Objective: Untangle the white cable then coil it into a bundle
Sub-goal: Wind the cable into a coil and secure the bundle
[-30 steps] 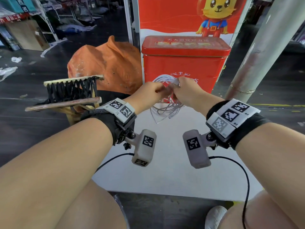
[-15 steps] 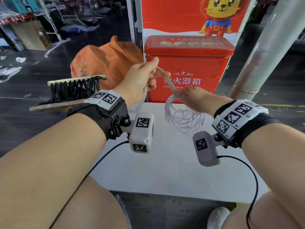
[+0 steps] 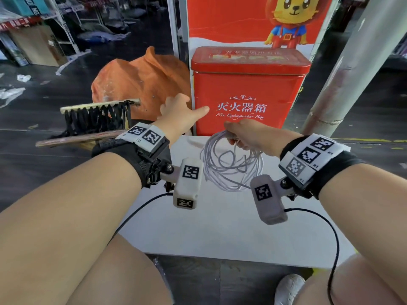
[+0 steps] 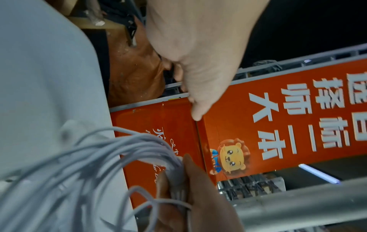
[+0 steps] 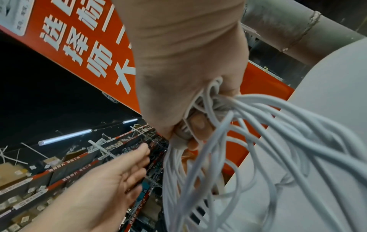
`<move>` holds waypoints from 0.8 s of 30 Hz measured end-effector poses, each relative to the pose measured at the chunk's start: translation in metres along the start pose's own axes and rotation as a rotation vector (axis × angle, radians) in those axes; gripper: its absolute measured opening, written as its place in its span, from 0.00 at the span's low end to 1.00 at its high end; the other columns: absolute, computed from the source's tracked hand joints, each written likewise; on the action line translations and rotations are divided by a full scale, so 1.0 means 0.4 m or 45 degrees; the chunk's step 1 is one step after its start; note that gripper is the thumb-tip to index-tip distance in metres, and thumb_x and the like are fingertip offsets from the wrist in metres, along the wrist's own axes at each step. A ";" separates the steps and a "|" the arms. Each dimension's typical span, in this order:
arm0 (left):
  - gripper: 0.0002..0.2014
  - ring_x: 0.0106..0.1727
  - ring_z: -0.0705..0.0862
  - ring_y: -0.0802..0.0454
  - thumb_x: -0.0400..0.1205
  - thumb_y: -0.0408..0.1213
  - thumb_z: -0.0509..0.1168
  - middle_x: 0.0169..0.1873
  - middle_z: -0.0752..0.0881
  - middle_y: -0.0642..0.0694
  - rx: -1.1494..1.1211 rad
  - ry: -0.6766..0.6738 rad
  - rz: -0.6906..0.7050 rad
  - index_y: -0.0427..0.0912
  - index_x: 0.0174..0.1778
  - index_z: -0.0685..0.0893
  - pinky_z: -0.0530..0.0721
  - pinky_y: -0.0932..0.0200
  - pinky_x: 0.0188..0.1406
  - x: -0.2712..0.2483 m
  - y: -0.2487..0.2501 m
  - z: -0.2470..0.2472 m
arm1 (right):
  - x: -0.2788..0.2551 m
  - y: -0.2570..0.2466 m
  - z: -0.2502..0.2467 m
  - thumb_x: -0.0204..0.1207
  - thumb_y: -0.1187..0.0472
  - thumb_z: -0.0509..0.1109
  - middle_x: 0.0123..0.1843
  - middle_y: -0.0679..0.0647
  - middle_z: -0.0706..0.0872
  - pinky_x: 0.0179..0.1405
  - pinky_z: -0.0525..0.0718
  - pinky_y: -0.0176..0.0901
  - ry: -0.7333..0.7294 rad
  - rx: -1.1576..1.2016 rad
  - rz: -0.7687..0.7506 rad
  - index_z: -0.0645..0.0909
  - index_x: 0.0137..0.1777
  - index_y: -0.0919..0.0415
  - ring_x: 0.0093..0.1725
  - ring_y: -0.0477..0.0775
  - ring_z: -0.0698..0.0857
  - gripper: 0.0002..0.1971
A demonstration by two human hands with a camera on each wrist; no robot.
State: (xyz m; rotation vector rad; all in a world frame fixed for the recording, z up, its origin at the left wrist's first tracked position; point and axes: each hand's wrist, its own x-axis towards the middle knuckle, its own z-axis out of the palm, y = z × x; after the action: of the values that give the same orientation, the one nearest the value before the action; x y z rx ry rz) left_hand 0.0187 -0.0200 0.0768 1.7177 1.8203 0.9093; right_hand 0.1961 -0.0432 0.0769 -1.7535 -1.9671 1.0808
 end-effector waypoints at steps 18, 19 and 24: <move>0.18 0.23 0.66 0.58 0.86 0.51 0.58 0.25 0.70 0.53 0.041 -0.291 0.546 0.49 0.31 0.67 0.65 0.67 0.21 -0.045 0.062 0.032 | 0.018 -0.037 -0.031 0.82 0.44 0.59 0.37 0.48 0.79 0.38 0.80 0.43 0.454 0.260 -0.289 0.72 0.57 0.56 0.33 0.47 0.80 0.16; 0.18 0.23 0.66 0.58 0.86 0.51 0.59 0.25 0.70 0.53 0.035 -0.289 0.553 0.49 0.31 0.67 0.65 0.68 0.21 -0.041 0.060 0.031 | 0.018 -0.038 -0.031 0.83 0.45 0.58 0.38 0.47 0.79 0.40 0.79 0.44 0.484 0.206 -0.335 0.72 0.59 0.55 0.35 0.48 0.80 0.15; 0.17 0.22 0.68 0.60 0.85 0.49 0.60 0.24 0.72 0.52 0.015 -0.264 0.573 0.43 0.33 0.73 0.66 0.69 0.22 -0.031 0.058 0.026 | 0.016 -0.042 -0.030 0.85 0.47 0.56 0.33 0.57 0.79 0.34 0.71 0.43 0.537 0.024 -0.453 0.82 0.48 0.68 0.35 0.56 0.78 0.23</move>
State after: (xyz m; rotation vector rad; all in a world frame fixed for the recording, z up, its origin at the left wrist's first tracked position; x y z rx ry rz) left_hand 0.0433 -0.0310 0.0858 2.1868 1.3324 0.8461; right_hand 0.1905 -0.0329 0.0951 -1.4026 -1.8881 0.5562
